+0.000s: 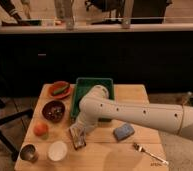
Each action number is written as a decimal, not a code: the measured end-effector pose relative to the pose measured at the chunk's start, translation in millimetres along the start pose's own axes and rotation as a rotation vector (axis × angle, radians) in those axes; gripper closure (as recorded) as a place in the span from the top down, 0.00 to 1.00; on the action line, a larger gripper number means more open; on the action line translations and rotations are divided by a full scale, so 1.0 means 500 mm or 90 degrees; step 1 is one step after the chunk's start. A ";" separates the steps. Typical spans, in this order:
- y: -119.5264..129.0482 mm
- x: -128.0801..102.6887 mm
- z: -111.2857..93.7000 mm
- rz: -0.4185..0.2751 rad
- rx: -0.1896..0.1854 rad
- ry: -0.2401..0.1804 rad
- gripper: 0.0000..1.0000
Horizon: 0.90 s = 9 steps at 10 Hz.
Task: Place towel in metal cup
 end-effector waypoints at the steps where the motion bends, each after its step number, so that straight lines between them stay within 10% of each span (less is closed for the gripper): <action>1: -0.021 0.000 0.003 -0.017 0.006 -0.003 0.00; 9: -0.250 -0.027 0.006 -0.168 0.072 -0.006 0.00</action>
